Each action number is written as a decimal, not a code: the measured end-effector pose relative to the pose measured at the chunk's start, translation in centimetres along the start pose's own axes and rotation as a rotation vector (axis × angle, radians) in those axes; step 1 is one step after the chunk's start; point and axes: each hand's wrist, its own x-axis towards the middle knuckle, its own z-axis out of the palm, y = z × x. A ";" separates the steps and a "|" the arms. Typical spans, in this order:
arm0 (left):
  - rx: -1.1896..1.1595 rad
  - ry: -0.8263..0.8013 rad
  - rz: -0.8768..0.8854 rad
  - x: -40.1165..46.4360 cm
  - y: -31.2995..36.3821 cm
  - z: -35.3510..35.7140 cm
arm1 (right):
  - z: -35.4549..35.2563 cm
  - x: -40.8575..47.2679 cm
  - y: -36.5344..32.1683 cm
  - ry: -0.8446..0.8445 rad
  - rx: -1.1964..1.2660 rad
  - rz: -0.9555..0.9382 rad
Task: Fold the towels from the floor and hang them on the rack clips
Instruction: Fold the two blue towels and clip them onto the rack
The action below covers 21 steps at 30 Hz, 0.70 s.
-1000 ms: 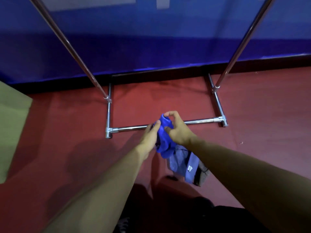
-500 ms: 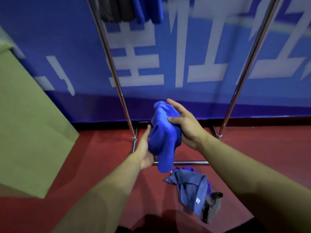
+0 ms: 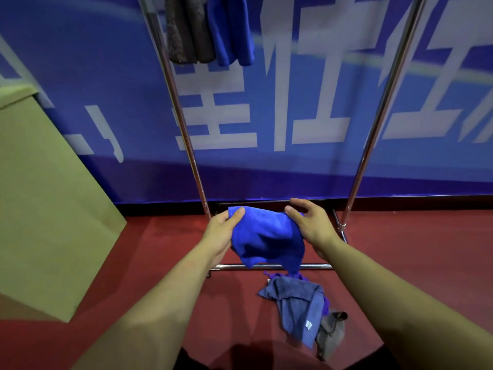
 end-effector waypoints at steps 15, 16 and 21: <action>0.214 0.125 0.067 1.6 -0.9 0.5 | 0.4 0.3 -0.1 0.179 -0.386 -0.084; 0.306 0.152 0.045 1.7 -1.3 0.3 | 0.5 0.2 0.0 0.190 -0.325 -0.076; 0.525 0.237 -0.039 1.0 -2.3 1.7 | 2.1 -0.2 0.3 0.061 -0.033 -0.050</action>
